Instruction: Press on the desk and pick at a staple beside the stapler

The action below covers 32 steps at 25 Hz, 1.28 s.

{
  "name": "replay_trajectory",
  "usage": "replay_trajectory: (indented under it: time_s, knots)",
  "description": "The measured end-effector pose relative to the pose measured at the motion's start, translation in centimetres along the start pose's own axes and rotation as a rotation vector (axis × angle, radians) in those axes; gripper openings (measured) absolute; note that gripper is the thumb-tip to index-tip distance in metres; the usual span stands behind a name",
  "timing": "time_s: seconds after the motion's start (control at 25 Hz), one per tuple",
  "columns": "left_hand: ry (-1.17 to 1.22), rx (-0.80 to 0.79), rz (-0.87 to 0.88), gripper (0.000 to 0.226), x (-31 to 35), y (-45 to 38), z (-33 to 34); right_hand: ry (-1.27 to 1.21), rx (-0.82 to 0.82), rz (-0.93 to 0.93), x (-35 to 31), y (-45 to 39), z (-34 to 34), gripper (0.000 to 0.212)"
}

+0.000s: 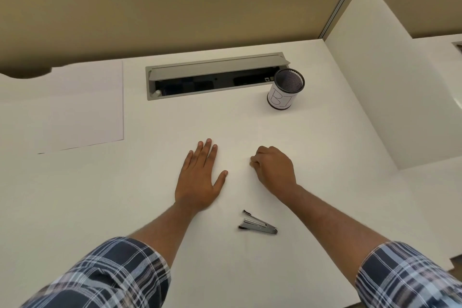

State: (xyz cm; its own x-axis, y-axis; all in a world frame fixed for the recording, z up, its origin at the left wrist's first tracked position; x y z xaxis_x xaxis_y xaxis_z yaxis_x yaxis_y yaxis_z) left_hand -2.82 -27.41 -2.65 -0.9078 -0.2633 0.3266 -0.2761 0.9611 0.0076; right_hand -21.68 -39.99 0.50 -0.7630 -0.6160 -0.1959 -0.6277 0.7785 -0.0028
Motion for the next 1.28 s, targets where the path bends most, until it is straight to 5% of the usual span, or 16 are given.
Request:
replay_trajectory:
  time_s: [0.48,0.92,1.28]
  knots:
    - [0.003,0.004,0.005,0.073,0.0,0.0,0.0,0.319,0.189,-0.360,1.6,-0.3,1.8,0.026]
    - [-0.022,0.000,0.000,0.073,0.0,-0.1,-0.1,0.066,0.078,-0.287,2.9,-0.6,1.2,0.013]
    - [-0.012,0.002,-0.008,0.073,0.1,0.0,0.0,0.369,0.088,-0.568,2.7,-1.7,0.1,0.026]
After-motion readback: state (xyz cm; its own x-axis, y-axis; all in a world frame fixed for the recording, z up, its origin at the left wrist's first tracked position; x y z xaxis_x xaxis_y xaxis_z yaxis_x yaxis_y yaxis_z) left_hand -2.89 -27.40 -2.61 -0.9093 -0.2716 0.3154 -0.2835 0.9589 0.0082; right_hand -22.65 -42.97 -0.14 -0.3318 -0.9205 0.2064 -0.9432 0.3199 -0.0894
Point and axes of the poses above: each hand's wrist, its own y-axis away from the middle knuckle, its own z-axis out of the palm, x = y × z, the point moved 1 cm from there along -y, towards the middle knuckle
